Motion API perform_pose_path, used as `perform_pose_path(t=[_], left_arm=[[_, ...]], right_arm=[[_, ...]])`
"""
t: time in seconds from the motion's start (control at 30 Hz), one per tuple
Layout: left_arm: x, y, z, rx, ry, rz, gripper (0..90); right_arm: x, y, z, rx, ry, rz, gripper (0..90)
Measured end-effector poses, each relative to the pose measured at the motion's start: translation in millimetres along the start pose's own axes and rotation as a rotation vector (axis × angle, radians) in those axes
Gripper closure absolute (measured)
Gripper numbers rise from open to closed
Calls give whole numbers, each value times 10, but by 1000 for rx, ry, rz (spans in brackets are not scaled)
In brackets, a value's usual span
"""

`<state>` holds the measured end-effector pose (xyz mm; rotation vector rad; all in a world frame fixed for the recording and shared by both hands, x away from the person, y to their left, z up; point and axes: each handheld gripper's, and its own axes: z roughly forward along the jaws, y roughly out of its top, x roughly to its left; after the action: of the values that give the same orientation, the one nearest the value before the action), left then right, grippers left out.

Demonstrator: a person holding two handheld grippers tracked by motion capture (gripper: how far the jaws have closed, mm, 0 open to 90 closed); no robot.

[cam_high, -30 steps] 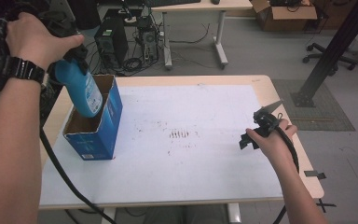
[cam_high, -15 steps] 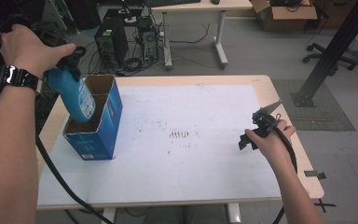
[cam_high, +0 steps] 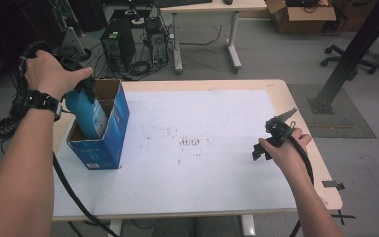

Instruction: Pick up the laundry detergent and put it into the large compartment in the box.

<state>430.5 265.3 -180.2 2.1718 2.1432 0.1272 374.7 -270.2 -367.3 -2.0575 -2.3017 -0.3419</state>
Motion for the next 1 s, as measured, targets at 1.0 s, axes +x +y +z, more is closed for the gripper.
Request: perform_pose_path(t=[1.0], left_arm=[[-5,34,796,96,9,8,375]], right_arm=[[-21,5,155,20,1,-2,91]])
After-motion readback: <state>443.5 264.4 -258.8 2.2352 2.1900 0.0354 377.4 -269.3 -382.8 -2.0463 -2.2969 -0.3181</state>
